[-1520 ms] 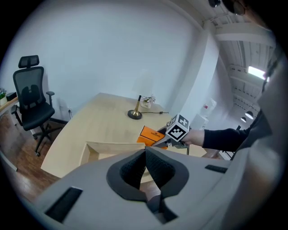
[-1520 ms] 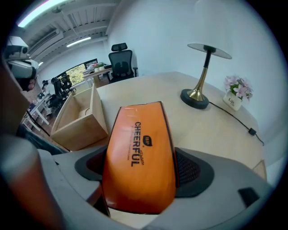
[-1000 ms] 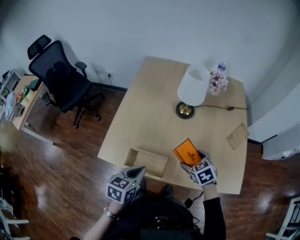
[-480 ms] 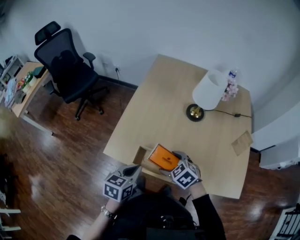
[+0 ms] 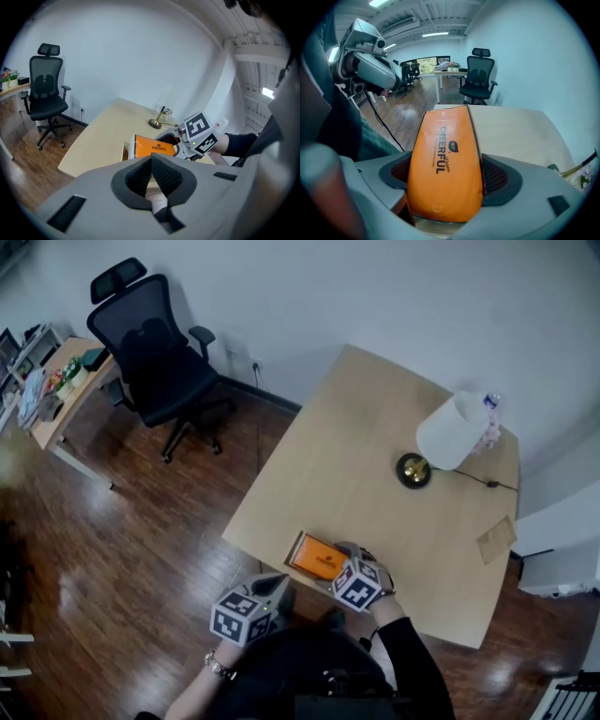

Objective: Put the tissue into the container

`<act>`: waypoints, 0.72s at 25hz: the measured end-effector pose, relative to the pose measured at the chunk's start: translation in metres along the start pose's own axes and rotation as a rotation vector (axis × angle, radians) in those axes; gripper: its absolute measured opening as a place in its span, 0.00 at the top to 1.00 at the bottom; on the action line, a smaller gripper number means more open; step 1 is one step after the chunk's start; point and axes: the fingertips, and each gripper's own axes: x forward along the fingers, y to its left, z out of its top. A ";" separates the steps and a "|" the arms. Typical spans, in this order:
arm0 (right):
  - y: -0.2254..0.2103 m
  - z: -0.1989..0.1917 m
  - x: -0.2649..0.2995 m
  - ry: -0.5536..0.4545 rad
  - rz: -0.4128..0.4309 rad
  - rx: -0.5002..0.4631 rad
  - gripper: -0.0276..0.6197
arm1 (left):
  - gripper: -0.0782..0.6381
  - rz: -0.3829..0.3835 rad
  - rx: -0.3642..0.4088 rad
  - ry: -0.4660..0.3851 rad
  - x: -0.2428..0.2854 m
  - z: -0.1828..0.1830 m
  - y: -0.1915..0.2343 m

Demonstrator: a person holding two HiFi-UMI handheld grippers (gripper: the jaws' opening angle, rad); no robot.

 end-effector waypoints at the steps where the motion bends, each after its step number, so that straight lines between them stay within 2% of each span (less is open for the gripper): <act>1: 0.001 -0.001 0.002 0.013 0.005 -0.016 0.29 | 0.90 -0.002 0.000 0.003 0.000 -0.001 0.000; 3: 0.002 -0.005 0.006 0.014 0.018 -0.018 0.28 | 0.90 -0.005 0.003 0.012 0.000 -0.003 0.000; 7: 0.001 -0.004 0.009 -0.042 0.044 0.037 0.27 | 0.90 -0.032 0.004 0.032 0.004 -0.008 -0.003; 14: -0.010 0.004 -0.004 -0.113 -0.015 0.147 0.26 | 0.90 -0.057 0.030 0.058 0.010 -0.009 -0.005; 18: -0.016 0.011 -0.028 -0.177 -0.047 0.266 0.26 | 0.90 -0.081 0.060 0.068 0.012 -0.002 -0.008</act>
